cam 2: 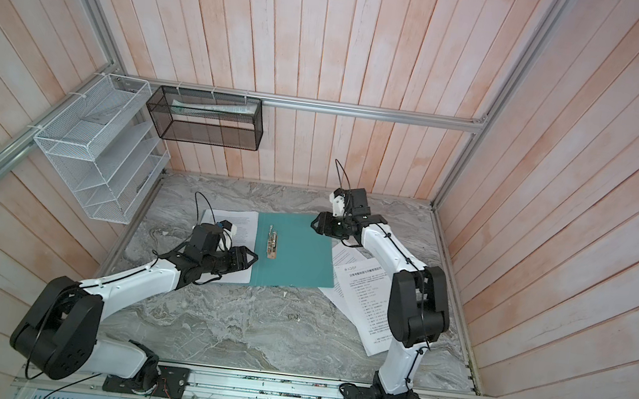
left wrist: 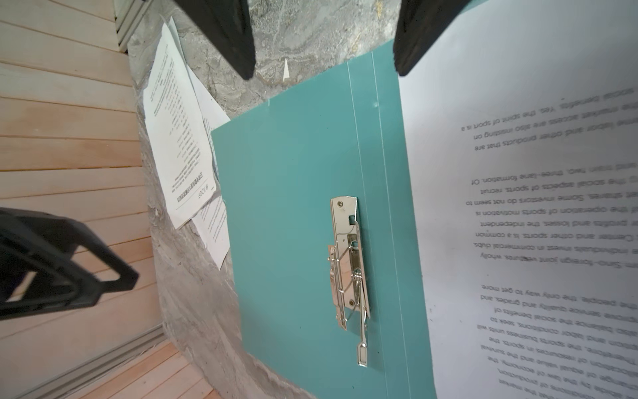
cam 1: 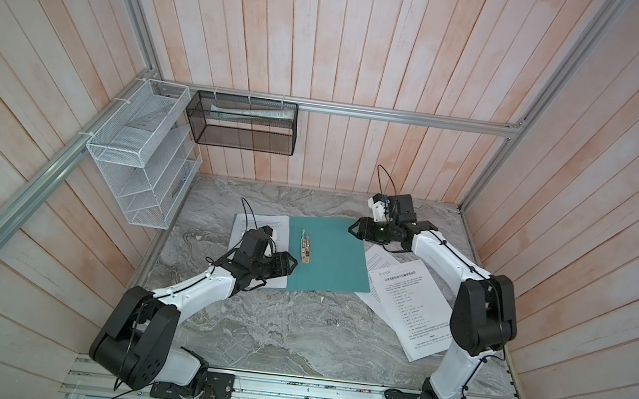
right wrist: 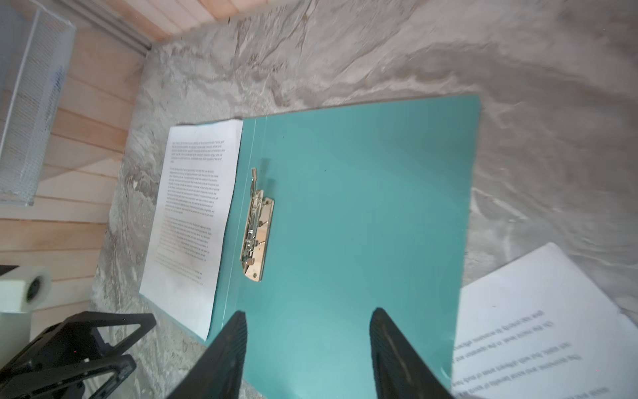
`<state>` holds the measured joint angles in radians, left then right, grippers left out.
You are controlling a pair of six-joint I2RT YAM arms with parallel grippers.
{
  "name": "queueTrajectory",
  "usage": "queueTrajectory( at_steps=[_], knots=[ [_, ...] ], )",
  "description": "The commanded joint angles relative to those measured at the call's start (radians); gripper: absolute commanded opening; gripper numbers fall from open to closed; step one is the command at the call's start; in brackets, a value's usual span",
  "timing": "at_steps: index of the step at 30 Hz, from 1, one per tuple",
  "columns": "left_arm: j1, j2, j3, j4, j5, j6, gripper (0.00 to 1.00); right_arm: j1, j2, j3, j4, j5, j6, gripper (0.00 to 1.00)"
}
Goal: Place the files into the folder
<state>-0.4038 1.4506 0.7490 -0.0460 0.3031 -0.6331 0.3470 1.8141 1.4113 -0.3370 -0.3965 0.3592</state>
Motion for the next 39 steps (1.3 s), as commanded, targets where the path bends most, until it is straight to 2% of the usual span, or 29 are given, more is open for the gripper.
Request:
queueTrajectory(
  at_steps=[1,7,9,12,18,33,39],
  knots=[
    [-0.001,0.092,0.086,0.017,-0.083,0.044,0.66,0.027,0.059,-0.034,0.072,0.009,-0.008,0.47],
    [-0.046,0.323,0.414,-0.186,-0.408,0.119,0.67,0.042,0.057,-0.071,0.091,-0.007,0.046,0.45],
    [-0.069,0.399,0.519,-0.259,-0.486,0.128,0.68,0.045,0.044,-0.083,0.094,-0.007,0.051,0.45],
    [-0.086,0.516,0.660,-0.352,-0.540,0.127,0.69,0.045,0.023,-0.101,0.104,-0.010,0.052,0.45],
    [-0.101,0.653,0.786,-0.433,-0.547,0.104,0.69,0.041,-0.019,-0.126,0.120,-0.037,0.046,0.44],
    [-0.130,0.678,0.738,-0.345,-0.482,0.072,0.66,0.037,-0.047,-0.185,0.159,-0.092,0.043,0.43],
    [-0.136,0.684,0.719,-0.330,-0.471,0.064,0.58,0.037,-0.045,-0.190,0.162,-0.098,0.047,0.40]
  ],
)
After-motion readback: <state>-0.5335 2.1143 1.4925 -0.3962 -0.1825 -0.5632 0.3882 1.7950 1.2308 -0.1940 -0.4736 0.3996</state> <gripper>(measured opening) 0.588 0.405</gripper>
